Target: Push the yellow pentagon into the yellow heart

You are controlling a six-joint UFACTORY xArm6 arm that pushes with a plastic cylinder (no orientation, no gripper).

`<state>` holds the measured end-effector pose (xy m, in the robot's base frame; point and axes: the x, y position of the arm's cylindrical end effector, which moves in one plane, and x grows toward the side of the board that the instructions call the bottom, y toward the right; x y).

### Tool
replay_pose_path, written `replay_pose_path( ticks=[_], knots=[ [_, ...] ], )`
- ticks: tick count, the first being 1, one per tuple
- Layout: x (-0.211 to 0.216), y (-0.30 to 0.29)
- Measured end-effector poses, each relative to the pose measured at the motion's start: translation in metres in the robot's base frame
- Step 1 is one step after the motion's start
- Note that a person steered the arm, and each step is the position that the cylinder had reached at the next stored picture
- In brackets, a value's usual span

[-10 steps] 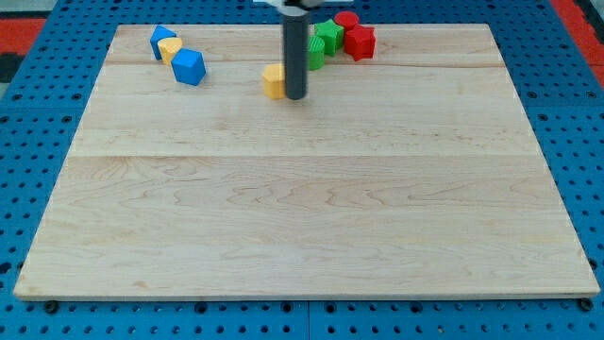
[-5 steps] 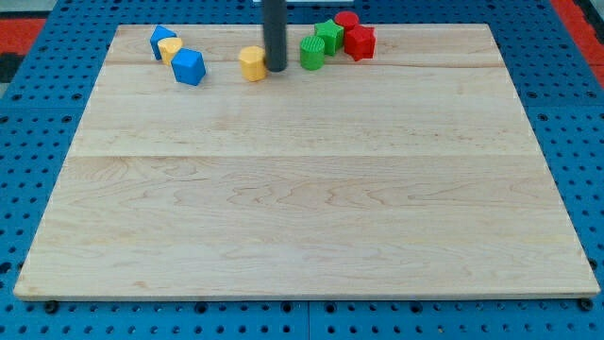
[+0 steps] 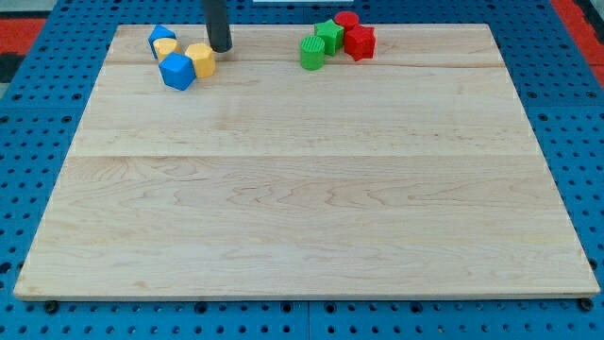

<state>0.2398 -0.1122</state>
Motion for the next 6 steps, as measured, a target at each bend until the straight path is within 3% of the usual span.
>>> replay_pose_path(
  ticks=[1,3,4,6],
  knots=[
    [0.005,0.021],
    [0.035,-0.012],
    [0.018,-0.045],
    [0.019,-0.029]
  ],
)
